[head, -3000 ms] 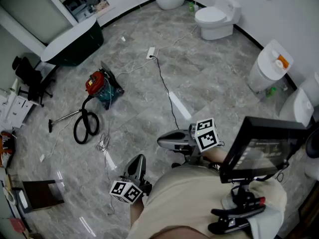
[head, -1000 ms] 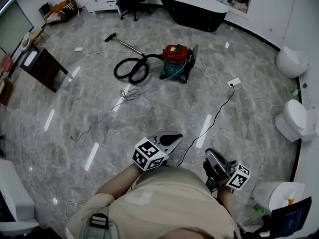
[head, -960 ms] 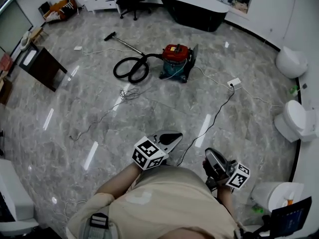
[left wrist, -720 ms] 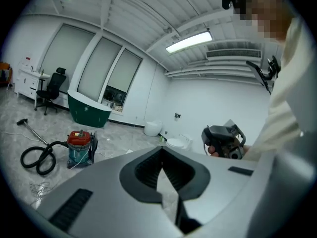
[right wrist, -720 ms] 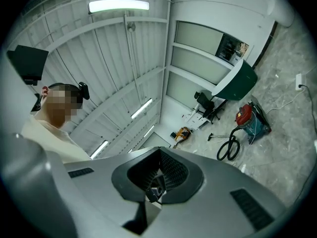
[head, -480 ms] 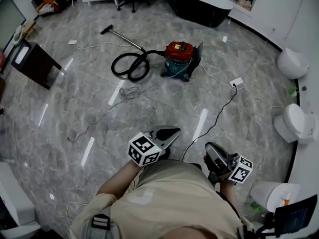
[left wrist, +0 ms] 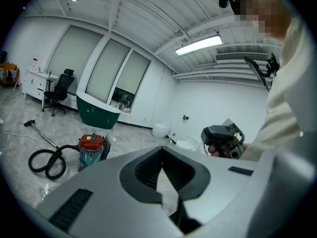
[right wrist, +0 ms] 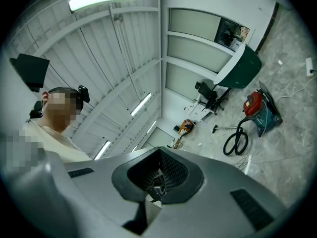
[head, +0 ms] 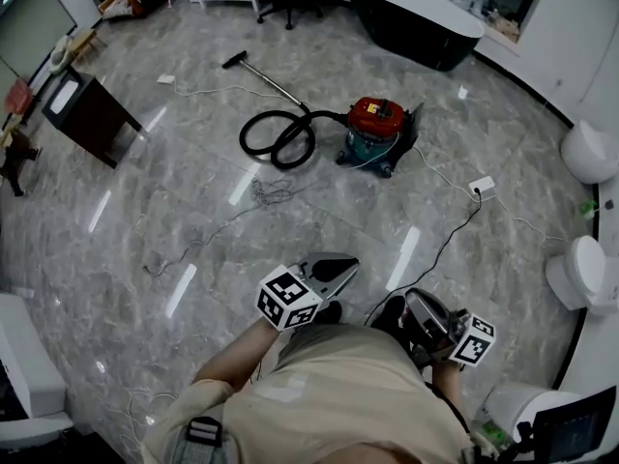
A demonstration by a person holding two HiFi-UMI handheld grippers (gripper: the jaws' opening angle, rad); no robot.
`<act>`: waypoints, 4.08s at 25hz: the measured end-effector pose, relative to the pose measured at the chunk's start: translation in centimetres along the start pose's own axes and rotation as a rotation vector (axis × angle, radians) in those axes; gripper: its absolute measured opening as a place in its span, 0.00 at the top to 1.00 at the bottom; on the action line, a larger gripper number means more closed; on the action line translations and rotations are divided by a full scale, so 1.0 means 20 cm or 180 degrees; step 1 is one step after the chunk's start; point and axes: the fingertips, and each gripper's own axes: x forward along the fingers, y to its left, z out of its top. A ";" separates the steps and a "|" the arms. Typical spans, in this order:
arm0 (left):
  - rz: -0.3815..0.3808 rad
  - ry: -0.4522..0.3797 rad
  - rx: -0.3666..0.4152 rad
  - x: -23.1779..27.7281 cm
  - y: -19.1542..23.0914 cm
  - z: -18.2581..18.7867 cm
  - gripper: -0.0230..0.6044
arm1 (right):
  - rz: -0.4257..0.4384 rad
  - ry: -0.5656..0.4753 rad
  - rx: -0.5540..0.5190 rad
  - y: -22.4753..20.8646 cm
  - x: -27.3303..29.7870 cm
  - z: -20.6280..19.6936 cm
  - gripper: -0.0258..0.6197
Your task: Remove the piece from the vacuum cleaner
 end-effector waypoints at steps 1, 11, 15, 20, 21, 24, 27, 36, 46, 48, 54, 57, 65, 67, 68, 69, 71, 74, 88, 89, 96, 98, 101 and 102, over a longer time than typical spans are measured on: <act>0.0011 0.0018 0.0009 0.03 0.00 0.01 0.96 | 0.0017 -0.0023 0.0038 -0.02 -0.01 0.03 0.96; 0.0140 0.0147 0.0178 0.59 -0.10 0.21 0.96 | 0.0303 -0.0158 0.0160 -0.29 -0.27 0.54 0.96; 0.0335 0.0147 0.0363 0.89 -0.16 0.33 0.96 | 0.0359 -0.0129 0.0094 -0.39 -0.45 0.76 0.96; 0.0702 0.0163 0.0410 1.12 -0.18 0.41 0.96 | 0.0419 0.0388 -0.0148 -0.49 -0.57 0.87 0.96; 0.0743 0.0189 0.0418 1.16 -0.18 0.41 0.96 | 0.0426 0.0471 -0.0190 -0.51 -0.58 0.88 0.96; 0.0814 0.0282 0.0428 1.24 -0.16 0.38 0.96 | 0.0440 0.0580 -0.0243 -0.57 -0.60 0.92 0.96; 0.0821 0.0339 0.0447 1.31 -0.12 0.39 0.96 | 0.0392 0.0563 -0.0226 -0.64 -0.61 0.97 0.96; 0.0771 0.0367 0.0527 1.43 0.18 0.49 0.96 | 0.0088 0.0538 -0.0339 -0.80 -0.48 1.13 0.96; 0.0562 0.0280 0.0427 1.35 0.81 0.72 0.96 | -0.0352 0.0575 -0.0516 -0.97 0.11 1.27 0.96; 0.0532 0.0276 0.0442 1.34 0.93 0.75 0.96 | -0.0463 0.0536 -0.0472 -1.02 0.22 1.29 0.96; 0.0524 0.0315 0.0622 1.30 1.22 0.85 0.96 | -0.0864 0.0366 -0.0113 -1.24 0.47 1.37 0.96; 0.0561 0.0261 0.0523 1.27 1.27 0.85 0.96 | -0.0917 0.0416 0.0102 -1.33 0.57 1.40 0.96; 0.0777 0.0422 0.0401 1.34 1.47 0.86 0.96 | -0.0901 0.0674 0.0324 -1.58 0.76 1.54 0.96; 0.0824 0.0493 0.0377 1.40 1.52 0.88 0.96 | -0.0864 0.0717 0.0377 -1.65 0.77 1.59 0.96; 0.0844 0.0541 0.0379 1.44 1.54 0.89 0.96 | -0.0862 0.0723 0.0413 -1.70 0.77 1.61 0.96; 0.0859 0.0592 0.0388 1.49 1.56 0.90 0.96 | -0.0871 0.0715 0.0460 -1.75 0.76 1.65 0.96; 0.0867 0.0692 0.0416 1.61 1.58 0.93 0.96 | -0.0909 0.0686 0.0559 -1.87 0.73 1.75 0.96; 0.0886 0.0810 0.0454 1.81 1.64 1.01 0.96 | -0.1030 0.0729 0.0577 -2.08 0.67 1.92 0.96; 0.1077 0.1131 0.0467 2.36 1.90 1.17 0.96 | -0.1910 0.1238 0.0297 -3.01 0.60 2.39 0.71; 0.1076 0.1122 0.0465 2.38 1.93 1.18 0.96 | -0.1958 0.1231 0.0323 -3.06 0.62 2.41 0.70; 0.0913 0.1227 0.0272 2.45 2.19 1.07 0.96 | -0.2459 0.1508 0.0387 -3.51 0.75 2.36 0.70; 0.0841 0.1255 0.0246 2.47 2.31 1.03 0.96 | -0.2607 0.1625 0.0435 -3.67 0.81 2.32 0.70; 0.0736 0.1297 0.0209 2.52 2.49 1.00 0.96 | -0.2783 0.1769 0.0533 -3.89 0.88 2.27 0.63; 0.0706 0.1305 0.0173 2.54 2.55 0.98 0.96 | -0.2849 0.1836 0.0539 -3.97 0.90 2.25 0.63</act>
